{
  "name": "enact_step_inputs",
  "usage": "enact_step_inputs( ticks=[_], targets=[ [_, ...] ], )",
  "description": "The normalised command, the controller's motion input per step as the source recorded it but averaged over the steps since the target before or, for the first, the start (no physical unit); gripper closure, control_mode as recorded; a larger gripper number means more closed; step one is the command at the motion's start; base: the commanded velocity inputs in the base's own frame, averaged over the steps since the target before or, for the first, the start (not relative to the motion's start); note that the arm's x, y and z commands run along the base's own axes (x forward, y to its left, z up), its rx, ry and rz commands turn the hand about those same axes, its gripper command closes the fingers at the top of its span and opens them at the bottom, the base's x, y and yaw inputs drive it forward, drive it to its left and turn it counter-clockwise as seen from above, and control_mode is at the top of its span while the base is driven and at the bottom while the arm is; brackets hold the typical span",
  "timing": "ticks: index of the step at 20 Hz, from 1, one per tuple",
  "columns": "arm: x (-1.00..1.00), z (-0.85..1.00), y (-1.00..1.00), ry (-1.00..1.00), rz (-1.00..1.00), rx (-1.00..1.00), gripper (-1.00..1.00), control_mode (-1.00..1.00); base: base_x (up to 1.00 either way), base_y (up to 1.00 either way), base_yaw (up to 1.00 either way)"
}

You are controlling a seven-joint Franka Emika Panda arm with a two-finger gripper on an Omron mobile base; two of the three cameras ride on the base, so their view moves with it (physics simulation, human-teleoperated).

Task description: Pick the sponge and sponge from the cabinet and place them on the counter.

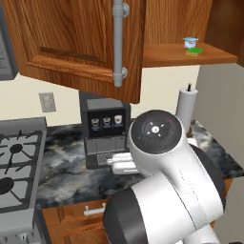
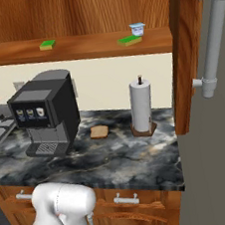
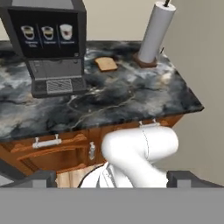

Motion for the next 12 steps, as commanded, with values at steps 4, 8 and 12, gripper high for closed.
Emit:
enact_step_inputs(
  ticks=[4,8,12],
  targets=[
    [-0.01,-0.43,-0.65,0.06,0.12,0.26,-1.0,-1.0,0.0,0.0,0.0],
    [0.0,-0.29,-0.66,0.01,0.12,0.26,-1.0,-1.0,0.0,0.0,0.0],
    [0.0,-0.08,-0.63,-0.01,0.12,0.29,-1.0,-1.0,0.0,0.0,0.0]
  ],
)
